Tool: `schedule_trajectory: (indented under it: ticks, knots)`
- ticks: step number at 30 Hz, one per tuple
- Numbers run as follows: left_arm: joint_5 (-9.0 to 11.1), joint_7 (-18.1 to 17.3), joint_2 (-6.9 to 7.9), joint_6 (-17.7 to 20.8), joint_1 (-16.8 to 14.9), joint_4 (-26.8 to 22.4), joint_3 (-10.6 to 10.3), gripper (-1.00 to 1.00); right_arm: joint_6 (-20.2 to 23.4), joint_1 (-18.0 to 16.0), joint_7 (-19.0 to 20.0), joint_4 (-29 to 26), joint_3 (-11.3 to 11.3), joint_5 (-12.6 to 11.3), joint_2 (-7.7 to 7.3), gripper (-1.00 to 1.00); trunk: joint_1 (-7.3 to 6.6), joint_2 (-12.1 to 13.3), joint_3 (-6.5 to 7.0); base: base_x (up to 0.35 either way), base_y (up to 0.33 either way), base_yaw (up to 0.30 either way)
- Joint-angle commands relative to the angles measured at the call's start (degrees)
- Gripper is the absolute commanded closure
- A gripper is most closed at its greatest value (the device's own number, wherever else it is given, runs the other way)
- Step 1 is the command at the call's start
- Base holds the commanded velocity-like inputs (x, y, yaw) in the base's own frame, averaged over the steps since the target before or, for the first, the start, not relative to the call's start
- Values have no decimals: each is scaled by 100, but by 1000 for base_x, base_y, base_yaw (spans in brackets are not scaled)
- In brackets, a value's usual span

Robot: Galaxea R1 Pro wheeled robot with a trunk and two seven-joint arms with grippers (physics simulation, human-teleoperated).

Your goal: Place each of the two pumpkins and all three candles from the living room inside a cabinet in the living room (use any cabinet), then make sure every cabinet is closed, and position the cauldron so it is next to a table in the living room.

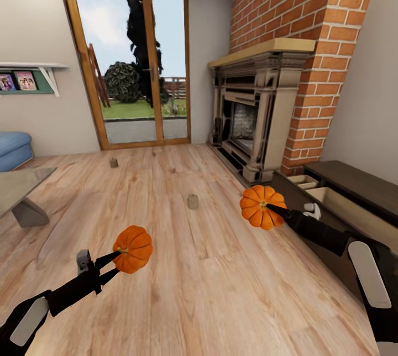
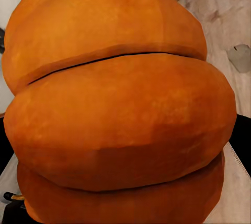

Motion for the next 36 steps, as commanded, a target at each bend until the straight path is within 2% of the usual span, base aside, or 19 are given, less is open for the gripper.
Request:
schedule_trajectory:
  ticks: [1, 25, 36]
  knots:
    - [66, -13, 0, 61, -4, -1, 9, 100, 44, -6, 29, -5, -9, -57, 1, 100, 2, -3, -5, 334, 8, 0]
    - [64, -8, -8, 61, -6, 0, 9, 100, 44, -6, 32, 2, -9, -57, 1, 100, 2, -3, -5, 336, 1, -1]
    - [60, -7, -6, 61, -4, 0, 7, 100, 44, -6, 29, 6, -9, -57, 1, 100, 2, -3, -5, 336, 0, -232]
